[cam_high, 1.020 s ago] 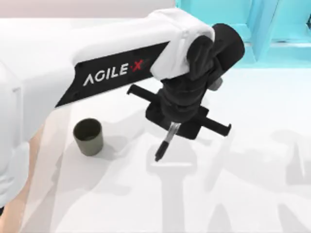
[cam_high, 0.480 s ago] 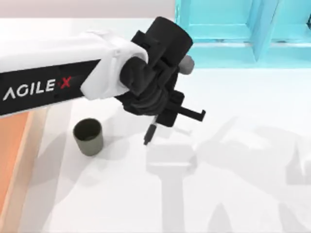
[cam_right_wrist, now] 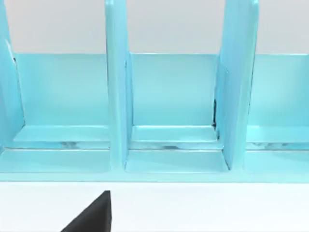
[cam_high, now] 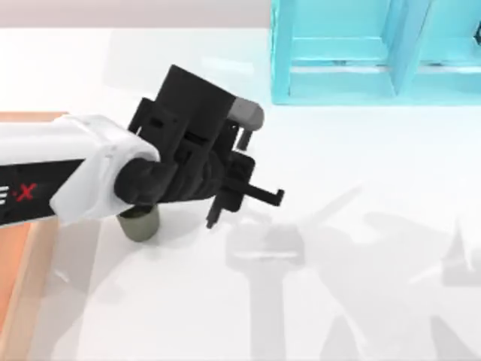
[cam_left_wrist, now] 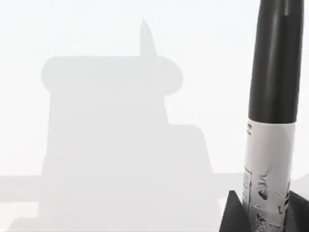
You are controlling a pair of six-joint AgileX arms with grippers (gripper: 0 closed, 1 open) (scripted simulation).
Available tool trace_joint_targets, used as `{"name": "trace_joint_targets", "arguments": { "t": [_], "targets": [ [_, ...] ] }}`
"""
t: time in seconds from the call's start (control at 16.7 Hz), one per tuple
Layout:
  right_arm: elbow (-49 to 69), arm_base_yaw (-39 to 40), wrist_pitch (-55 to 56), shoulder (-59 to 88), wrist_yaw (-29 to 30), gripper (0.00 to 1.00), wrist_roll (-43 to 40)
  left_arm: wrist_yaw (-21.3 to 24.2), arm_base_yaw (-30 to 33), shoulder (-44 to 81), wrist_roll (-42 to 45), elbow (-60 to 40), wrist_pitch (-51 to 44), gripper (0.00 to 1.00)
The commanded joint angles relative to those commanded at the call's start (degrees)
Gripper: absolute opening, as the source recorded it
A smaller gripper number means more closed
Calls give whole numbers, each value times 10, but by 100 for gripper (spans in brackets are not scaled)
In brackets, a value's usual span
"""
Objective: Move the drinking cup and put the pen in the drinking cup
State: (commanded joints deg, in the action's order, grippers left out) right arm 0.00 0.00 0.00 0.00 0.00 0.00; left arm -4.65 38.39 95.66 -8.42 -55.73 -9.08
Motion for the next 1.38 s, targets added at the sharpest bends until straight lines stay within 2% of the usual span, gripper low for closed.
{"name": "trace_joint_targets", "arguments": {
  "t": [0.72,1.38],
  "targets": [
    [0,0,0,0,0,100,0,-15,-41,-155,63,268,338,0],
    [0,0,0,0,0,100,0,-44,-83,-307,99,448,657,0]
  ]
}}
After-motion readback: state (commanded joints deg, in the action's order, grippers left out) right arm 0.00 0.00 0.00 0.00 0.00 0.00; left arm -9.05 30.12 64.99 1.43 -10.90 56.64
